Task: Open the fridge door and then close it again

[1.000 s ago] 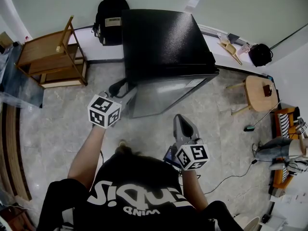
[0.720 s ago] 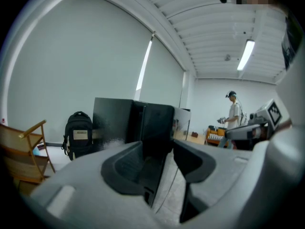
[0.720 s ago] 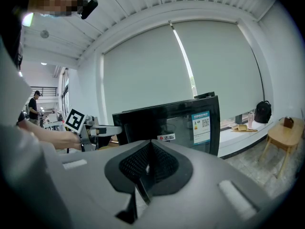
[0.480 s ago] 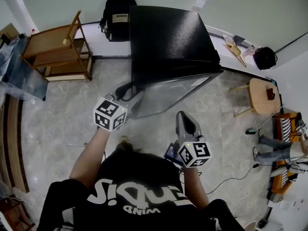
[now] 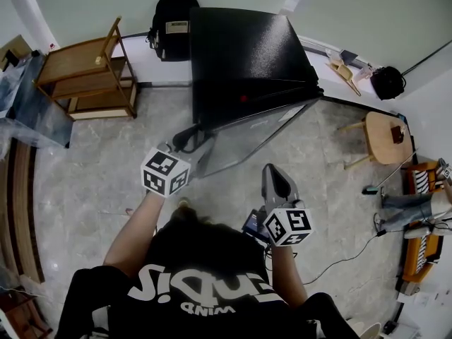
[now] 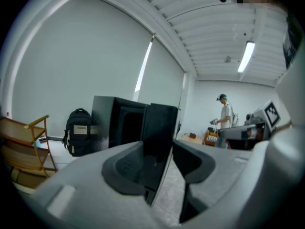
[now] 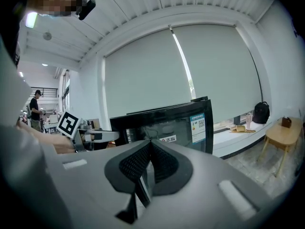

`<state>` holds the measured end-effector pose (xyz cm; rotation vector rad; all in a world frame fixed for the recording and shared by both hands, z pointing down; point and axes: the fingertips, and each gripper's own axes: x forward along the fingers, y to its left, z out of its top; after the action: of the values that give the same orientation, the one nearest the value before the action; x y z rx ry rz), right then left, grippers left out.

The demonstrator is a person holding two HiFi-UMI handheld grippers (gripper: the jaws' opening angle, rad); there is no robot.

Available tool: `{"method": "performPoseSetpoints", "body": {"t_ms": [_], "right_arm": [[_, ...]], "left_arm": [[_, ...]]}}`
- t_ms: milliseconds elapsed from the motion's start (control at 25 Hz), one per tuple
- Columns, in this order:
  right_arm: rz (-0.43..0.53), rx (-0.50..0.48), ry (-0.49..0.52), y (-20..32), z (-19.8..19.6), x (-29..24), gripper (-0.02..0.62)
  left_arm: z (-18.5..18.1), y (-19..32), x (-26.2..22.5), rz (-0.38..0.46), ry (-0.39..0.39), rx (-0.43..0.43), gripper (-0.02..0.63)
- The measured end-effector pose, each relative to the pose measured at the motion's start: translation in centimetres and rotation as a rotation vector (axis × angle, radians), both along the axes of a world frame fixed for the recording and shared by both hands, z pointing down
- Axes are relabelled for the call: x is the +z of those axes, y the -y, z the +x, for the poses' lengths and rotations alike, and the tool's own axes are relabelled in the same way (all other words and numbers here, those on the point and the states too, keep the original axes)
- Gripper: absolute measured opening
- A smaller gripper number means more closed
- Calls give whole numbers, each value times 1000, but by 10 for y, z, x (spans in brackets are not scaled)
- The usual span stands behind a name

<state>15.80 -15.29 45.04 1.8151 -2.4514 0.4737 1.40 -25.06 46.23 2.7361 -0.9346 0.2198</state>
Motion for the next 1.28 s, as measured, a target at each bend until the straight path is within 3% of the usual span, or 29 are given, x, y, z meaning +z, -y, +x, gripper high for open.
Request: {"method": "performPoseSetpoints", "body": {"t_ms": [640, 1280], "right_arm": [[5, 5, 16, -34, 10, 0, -2], [3, -10, 23, -59, 22, 0, -2]], "left_arm": [[23, -68, -1, -18, -9, 56, 181], [42, -103, -4, -32, -16, 44, 176]]}}
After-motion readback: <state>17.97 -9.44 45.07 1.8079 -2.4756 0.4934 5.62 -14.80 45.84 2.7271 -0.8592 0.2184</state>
